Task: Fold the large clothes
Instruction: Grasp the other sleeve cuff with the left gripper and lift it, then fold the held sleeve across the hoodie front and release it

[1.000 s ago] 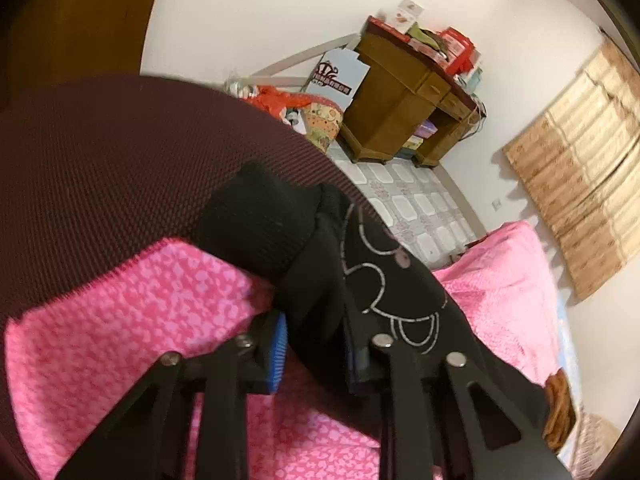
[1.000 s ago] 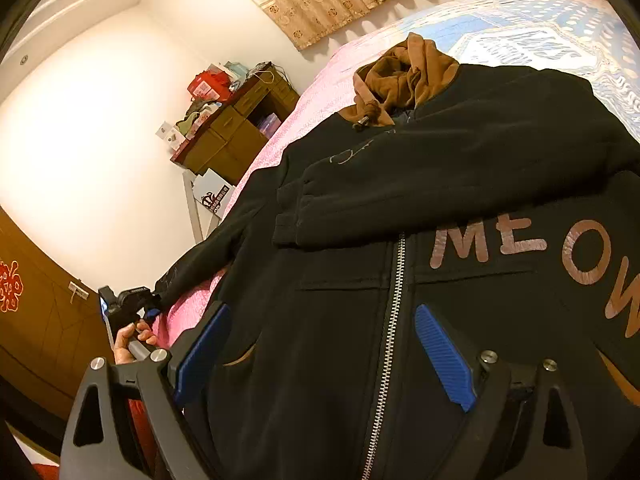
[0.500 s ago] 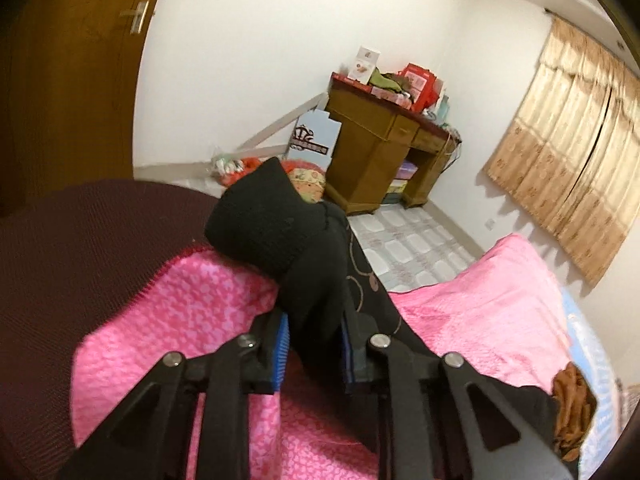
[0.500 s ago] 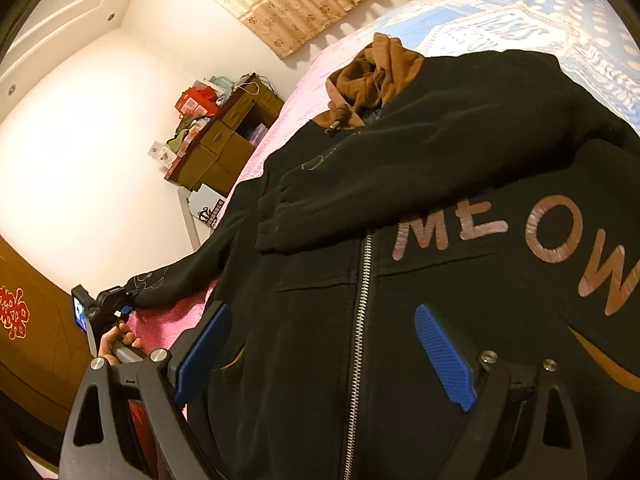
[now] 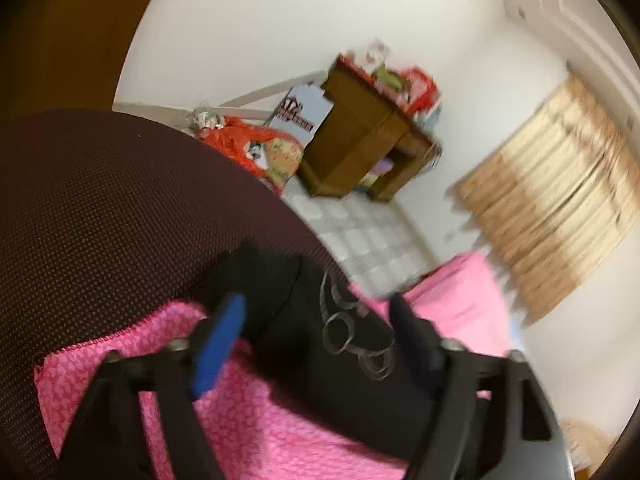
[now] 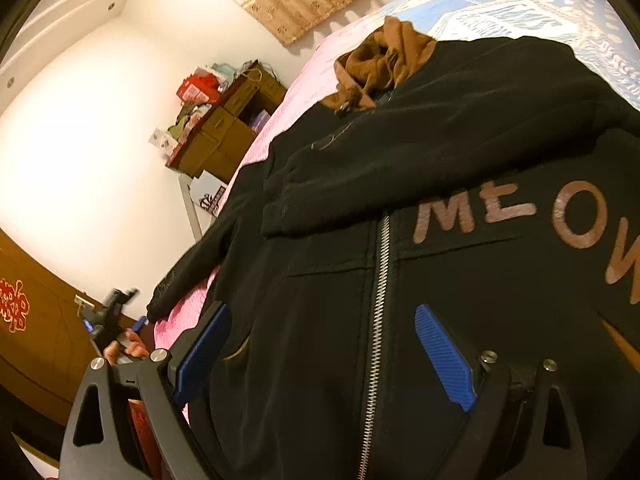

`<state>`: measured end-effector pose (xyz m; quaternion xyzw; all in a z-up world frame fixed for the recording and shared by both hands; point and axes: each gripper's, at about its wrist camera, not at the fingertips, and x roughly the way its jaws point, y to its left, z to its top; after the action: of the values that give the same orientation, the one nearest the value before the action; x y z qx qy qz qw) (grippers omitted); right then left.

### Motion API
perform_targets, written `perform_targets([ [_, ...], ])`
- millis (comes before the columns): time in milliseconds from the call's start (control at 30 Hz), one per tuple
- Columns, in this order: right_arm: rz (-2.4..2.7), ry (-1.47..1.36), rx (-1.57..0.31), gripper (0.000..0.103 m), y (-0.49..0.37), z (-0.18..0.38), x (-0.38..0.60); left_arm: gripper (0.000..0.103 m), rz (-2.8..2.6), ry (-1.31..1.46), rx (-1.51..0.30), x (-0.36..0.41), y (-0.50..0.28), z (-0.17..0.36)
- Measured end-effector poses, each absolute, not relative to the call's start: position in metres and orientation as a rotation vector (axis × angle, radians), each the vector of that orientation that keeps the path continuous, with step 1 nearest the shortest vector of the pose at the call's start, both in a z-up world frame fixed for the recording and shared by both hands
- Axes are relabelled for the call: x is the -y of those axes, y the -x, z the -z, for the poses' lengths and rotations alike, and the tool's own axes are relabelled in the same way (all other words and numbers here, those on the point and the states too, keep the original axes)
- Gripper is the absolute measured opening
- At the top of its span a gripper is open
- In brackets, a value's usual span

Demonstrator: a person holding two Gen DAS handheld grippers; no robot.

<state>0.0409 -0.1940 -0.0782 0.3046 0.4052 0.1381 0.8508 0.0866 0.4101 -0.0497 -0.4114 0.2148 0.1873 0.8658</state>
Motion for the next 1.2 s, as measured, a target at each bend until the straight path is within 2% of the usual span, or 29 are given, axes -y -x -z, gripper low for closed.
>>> perform_targets([
  [233,-0.32,-0.643,-0.87,0.093,-0.047,0.083,0.18,0.092,-0.419,0.899,-0.543,-0.4,-0.085,0.054],
  [433,-0.322,-0.609,-0.874,0.093,-0.044,0.078,0.177,0.089,-0.459,0.877,-0.653,-0.393,-0.122,0.075],
  [533,-0.302,-0.614,-0.859,0.093,-0.039,0.075,0.185,0.059,-0.51,0.855,-0.671,-0.394,-0.133,0.083],
  [600,-0.284,-0.624,-0.854,0.093,-0.036,0.075,0.191,0.028,-0.527,0.783,-0.682,-0.391,-0.139,0.084],
  [633,-0.273,-0.633,-0.853,0.093,-0.036,0.076,0.195,0.025,-0.525,0.76,-0.686,-0.388,-0.139,0.084],
  [833,-0.269,-0.654,-0.865,0.093,-0.034,0.081,0.198,0.023,-0.501,0.692,-0.553,-0.374,-0.115,0.048],
  [933,-0.276,-0.65,-0.856,0.093,-0.032,0.08,0.196,0.023,-0.468,0.578,-0.474,-0.347,-0.111,0.012],
  [1100,-0.279,-0.656,-0.826,0.093,-0.031,0.077,0.197,0.023,-0.232,0.303,-0.346,-0.237,-0.102,-0.051],
  [1200,-0.262,-0.666,-0.817,0.093,-0.029,0.077,0.204,0.023,-0.049,0.181,-0.322,-0.159,-0.096,-0.067],
])
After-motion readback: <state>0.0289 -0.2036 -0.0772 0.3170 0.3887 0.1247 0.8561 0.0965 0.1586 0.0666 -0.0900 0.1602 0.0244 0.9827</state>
